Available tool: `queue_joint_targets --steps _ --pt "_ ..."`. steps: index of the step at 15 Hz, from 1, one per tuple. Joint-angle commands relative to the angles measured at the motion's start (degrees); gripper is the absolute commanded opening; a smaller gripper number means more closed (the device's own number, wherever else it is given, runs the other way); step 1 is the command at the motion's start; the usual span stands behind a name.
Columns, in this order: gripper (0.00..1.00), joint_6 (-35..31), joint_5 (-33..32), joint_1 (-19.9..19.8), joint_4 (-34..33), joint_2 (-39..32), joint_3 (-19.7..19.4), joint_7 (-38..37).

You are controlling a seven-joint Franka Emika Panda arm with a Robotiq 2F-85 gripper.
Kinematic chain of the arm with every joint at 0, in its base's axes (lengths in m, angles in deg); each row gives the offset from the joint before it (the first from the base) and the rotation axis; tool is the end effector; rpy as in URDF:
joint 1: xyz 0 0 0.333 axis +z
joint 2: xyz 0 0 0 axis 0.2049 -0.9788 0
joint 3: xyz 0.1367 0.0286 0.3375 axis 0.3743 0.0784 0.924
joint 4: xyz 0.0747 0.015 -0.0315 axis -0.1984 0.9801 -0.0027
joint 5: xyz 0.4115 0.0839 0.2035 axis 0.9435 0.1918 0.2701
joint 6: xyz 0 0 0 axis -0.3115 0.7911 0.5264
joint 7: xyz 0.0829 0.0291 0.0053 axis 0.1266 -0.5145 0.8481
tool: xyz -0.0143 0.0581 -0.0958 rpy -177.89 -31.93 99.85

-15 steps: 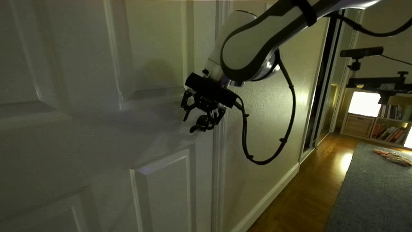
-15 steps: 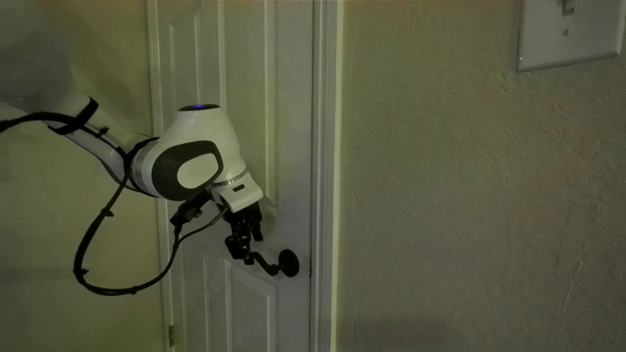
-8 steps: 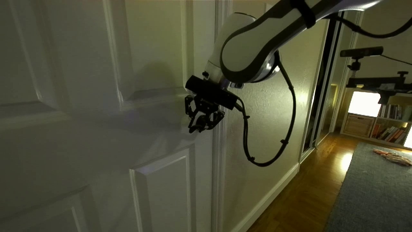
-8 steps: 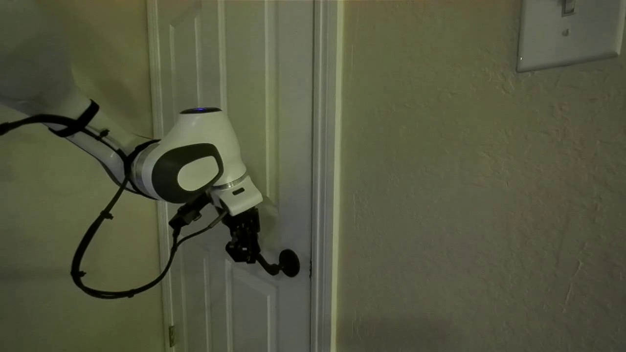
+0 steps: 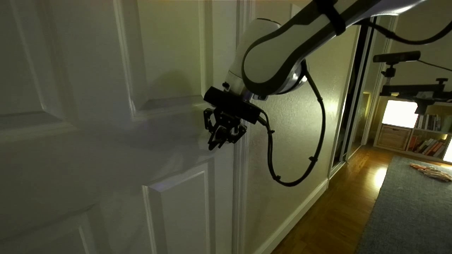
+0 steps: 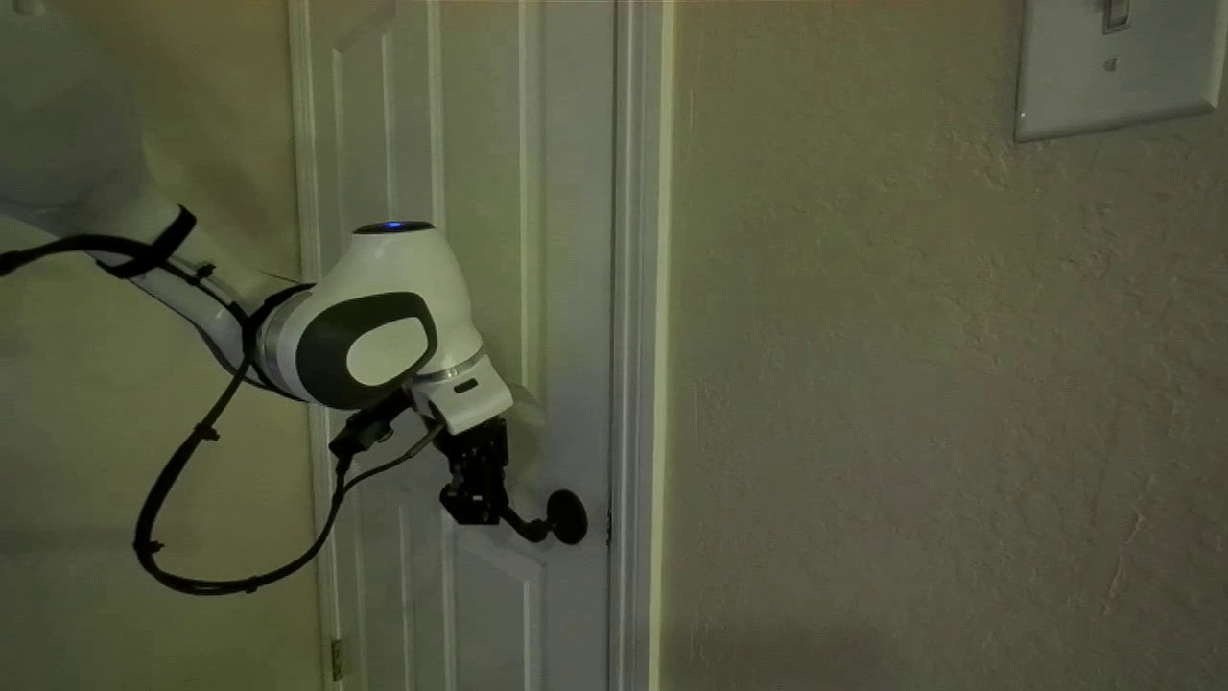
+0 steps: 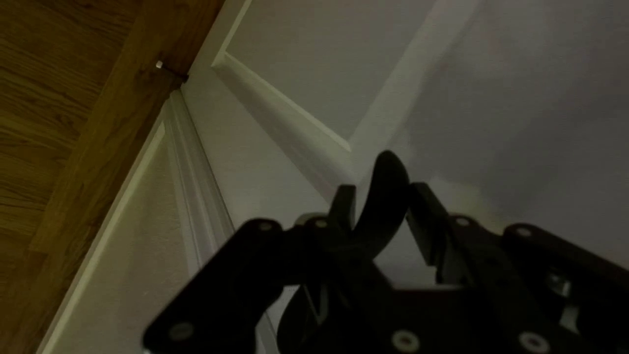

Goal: Open the door

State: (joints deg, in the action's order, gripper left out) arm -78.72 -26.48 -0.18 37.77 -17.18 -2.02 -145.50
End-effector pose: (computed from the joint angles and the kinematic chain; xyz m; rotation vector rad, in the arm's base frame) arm 0.8206 0.1359 0.2698 -2.4176 1.4172 -0.4515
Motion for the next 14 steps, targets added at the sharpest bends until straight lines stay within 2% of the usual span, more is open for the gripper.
queue_joint_targets --steps 1,8,12,14 --pt "0.14 -0.9 0.0 -0.4 2.6 -1.4 -0.4 2.3" --pt "0.12 -3.0 -0.4 -0.2 5.8 -3.3 -2.3 5.4" --pt "0.12 -3.1 -0.1 0.2 11.5 -0.9 -3.1 7.5" --pt "0.12 -3.8 0.1 0.4 15.9 2.6 -1.8 8.9"
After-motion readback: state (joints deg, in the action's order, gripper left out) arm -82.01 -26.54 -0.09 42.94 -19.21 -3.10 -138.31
